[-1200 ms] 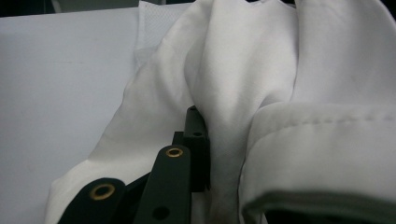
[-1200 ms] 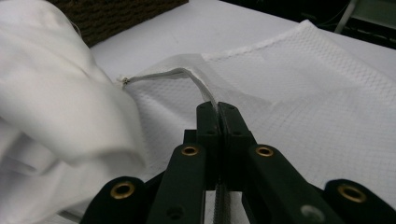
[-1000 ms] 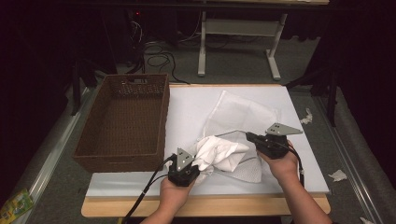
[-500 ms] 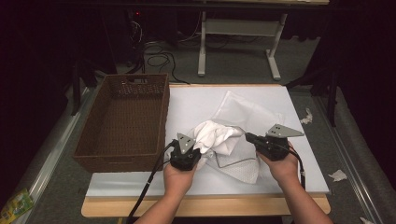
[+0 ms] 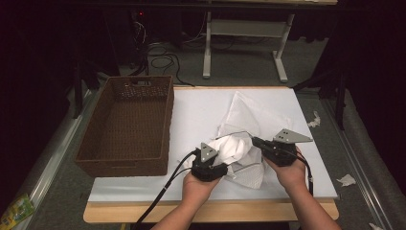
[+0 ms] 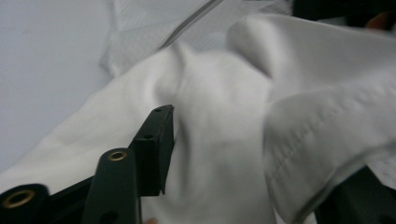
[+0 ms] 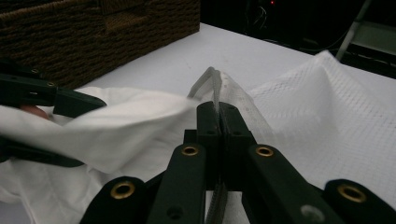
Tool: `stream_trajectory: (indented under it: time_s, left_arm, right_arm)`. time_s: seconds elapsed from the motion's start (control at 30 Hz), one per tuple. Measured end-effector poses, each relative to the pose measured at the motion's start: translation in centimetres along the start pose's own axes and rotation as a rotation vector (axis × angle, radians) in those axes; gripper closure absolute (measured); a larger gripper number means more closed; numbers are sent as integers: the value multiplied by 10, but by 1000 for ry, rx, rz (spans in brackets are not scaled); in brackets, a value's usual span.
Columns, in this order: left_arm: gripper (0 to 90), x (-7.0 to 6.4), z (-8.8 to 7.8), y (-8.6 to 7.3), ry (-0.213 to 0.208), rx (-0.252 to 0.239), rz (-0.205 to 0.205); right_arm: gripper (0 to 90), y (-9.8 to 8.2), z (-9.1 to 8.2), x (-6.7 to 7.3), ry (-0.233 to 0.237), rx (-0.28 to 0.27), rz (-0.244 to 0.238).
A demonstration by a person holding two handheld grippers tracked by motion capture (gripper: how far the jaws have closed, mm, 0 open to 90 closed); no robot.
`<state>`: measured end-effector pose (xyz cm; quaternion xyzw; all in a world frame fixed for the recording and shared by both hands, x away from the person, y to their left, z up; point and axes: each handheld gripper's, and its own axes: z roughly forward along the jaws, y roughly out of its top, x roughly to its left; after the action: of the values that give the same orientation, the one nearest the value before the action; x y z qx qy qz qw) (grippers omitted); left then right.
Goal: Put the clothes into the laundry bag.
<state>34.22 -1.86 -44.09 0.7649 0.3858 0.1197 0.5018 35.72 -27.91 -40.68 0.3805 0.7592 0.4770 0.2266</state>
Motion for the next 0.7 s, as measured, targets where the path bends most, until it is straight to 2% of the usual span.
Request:
stream_trajectory:
  time_s: [0.03,0.07,0.1,0.2,0.3,0.33,0.4,0.43,0.47,0.53,0.57,0.63,0.7]
  left_arm:
    - [434,0,0,0,0,0,0]
    - [434,-3,-4,0,-25,-8,12]
    - [394,-6,-8,-1,-64,-14,22]
    - [332,-8,-19,-2,-91,-32,55]
    - [253,-4,-26,-5,-81,-60,71]
    - [218,4,-31,-7,-54,-72,56]
    - [178,16,-34,-9,-24,-77,30]
    - [163,20,-35,-11,-4,-80,25]
    - [152,20,-35,-11,-4,-80,25]
    - [144,30,-33,-15,18,-66,12]
    - [142,37,-27,-21,23,-27,-2]
    - [143,40,-19,-25,6,21,-12]
    - [162,38,-13,-27,-4,46,-4]
  right_arm:
    - [893,0,0,0,0,0,0]
    - [893,0,0,1,0,1,-2]
    - [893,0,-1,3,1,-4,-13]
    - [893,0,-2,5,-4,-3,-20]
    - [893,-1,-3,5,-5,-4,-25]
    - [894,-2,-3,4,-5,0,-16]
    - [893,-3,-3,4,-4,2,-15]
    - [893,-4,-2,4,-4,3,-11]
    - [893,-4,-2,4,-4,3,-11]
    - [893,-4,-1,4,-4,11,-18]
    - [893,-4,-1,4,-3,9,-18]
    - [893,-5,-1,4,-7,12,-14]
    - [893,-6,-2,5,-8,16,-13]
